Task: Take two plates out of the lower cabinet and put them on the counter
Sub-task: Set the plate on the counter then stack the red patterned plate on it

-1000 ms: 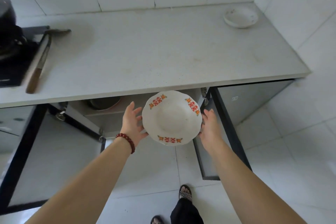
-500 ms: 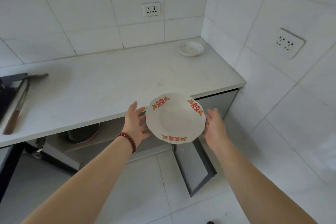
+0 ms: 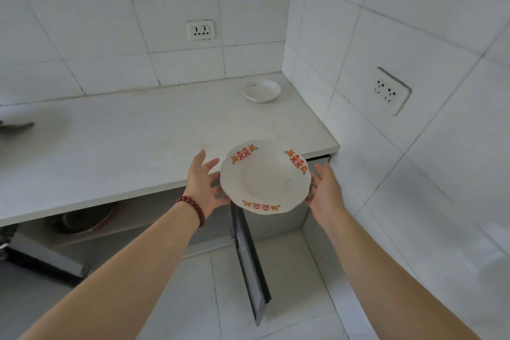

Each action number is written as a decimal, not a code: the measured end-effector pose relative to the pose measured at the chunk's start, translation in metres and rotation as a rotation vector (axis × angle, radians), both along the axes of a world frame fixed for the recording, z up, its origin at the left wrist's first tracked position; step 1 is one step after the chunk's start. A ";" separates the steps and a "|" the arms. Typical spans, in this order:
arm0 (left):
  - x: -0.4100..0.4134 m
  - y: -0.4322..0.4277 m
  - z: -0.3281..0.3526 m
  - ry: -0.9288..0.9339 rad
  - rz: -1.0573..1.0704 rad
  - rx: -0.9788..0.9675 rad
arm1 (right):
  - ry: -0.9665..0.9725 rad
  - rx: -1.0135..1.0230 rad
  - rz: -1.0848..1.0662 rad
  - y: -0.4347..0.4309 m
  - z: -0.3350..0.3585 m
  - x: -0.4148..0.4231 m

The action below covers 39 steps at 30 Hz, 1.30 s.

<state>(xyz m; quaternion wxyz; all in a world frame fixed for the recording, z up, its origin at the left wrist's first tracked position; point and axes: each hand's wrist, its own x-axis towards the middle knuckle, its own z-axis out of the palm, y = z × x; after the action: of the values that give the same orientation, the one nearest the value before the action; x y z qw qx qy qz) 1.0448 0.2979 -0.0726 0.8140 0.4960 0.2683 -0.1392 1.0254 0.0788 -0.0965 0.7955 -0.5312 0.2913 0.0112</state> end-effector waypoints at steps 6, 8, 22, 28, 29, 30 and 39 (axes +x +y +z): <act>0.043 -0.006 0.003 -0.045 0.000 -0.018 | -0.034 0.001 0.010 -0.008 0.005 0.046; 0.060 -0.006 0.008 -0.050 -0.004 -0.027 | -0.017 0.006 -0.013 -0.008 0.007 0.065; 0.185 -0.008 0.013 -0.090 -0.038 0.047 | -0.021 -0.028 0.035 -0.019 0.014 0.205; 0.254 -0.019 -0.003 -0.052 0.004 0.055 | 0.010 -0.050 0.103 -0.033 0.000 0.288; 0.266 -0.022 -0.006 -0.051 0.011 0.055 | 0.014 -0.059 0.119 -0.035 -0.002 0.303; 0.279 -0.025 -0.009 -0.048 0.017 0.057 | 0.019 -0.068 0.130 -0.038 -0.005 0.318; 0.391 -0.049 -0.043 -0.002 0.055 0.058 | 0.060 -0.113 0.194 -0.052 -0.038 0.447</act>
<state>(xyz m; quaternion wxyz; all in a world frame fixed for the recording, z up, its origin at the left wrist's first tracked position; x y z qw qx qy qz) 1.4362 0.2492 -0.1159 0.8029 0.5122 0.2850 -0.1086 1.4729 0.0269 -0.1344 0.7505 -0.6003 0.2622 0.0878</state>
